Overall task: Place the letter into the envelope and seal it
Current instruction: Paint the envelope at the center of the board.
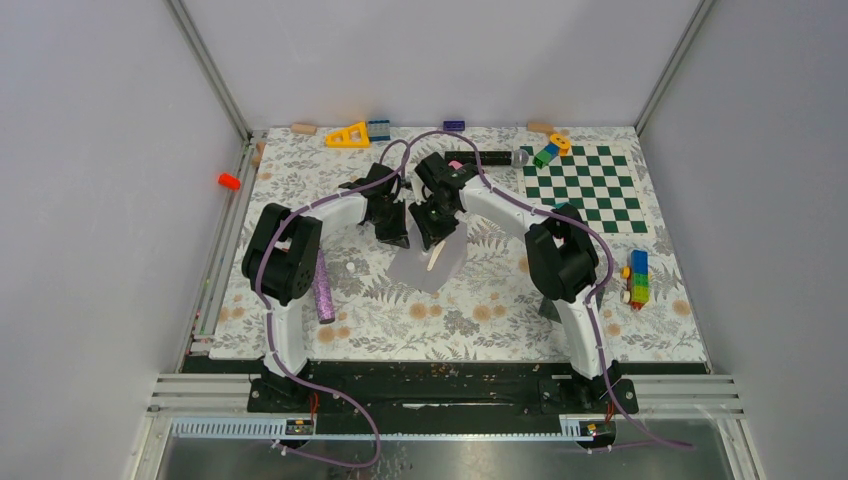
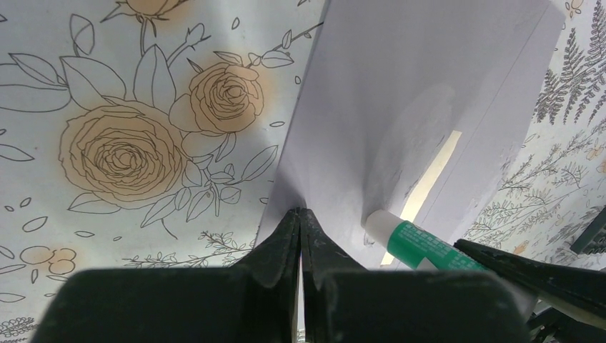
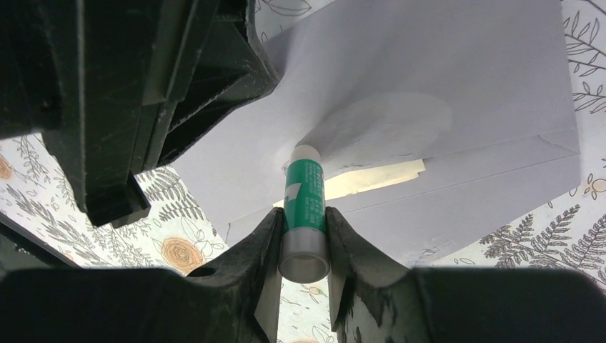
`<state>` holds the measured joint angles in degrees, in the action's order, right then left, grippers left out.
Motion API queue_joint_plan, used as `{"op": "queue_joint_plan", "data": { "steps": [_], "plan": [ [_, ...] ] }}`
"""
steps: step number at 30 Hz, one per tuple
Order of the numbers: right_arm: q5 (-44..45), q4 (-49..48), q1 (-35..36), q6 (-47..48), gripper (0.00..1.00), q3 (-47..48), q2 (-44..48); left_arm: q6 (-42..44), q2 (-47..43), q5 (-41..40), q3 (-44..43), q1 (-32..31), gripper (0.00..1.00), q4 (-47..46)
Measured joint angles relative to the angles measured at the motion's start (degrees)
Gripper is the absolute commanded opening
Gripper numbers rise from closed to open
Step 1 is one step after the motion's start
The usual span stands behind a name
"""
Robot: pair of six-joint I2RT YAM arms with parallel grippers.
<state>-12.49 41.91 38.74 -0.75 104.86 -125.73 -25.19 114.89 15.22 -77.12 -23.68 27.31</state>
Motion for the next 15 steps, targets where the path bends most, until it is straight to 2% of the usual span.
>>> {"op": "queue_joint_plan", "data": {
  "steps": [15],
  "plan": [
    [-3.2,2.8,0.3,3.3,0.0,0.0,0.0,-0.5,0.0,-0.3,0.2,-0.2,0.0,-0.7]
  ]
}}
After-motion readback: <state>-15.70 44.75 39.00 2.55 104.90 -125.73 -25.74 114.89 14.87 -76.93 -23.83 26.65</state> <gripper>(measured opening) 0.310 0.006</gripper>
